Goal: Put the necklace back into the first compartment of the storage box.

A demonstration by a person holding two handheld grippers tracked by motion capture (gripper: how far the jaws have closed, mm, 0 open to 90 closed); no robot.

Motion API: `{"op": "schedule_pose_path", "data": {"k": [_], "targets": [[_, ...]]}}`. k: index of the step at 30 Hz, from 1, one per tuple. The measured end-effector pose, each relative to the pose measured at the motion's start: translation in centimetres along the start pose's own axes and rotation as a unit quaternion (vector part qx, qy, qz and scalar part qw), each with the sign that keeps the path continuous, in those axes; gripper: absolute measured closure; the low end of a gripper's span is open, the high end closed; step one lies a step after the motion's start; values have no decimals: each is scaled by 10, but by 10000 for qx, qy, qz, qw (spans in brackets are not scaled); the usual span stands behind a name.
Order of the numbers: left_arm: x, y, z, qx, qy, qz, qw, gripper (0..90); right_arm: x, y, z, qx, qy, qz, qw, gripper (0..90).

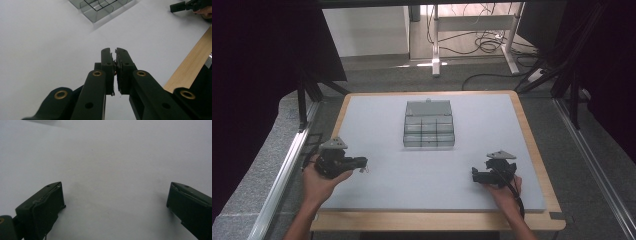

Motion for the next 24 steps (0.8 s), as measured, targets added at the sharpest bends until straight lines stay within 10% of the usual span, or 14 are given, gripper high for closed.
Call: {"op": "schedule_pose_path", "data": {"k": [24], "targets": [[-37,-8,-1,-69,-4,157,9999,856,0,0,0,-7,-8,1,10000,9]]}}
Point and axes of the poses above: each handheld gripper's, and its own axes: z roughly forward along the jaws, x roughly out of its underside, y roughly to its left, the point moved 1 cm from there along z, roughly forward along the jaws, and after that the axes turned 8 degrees about -z, right-handed, at the moved point
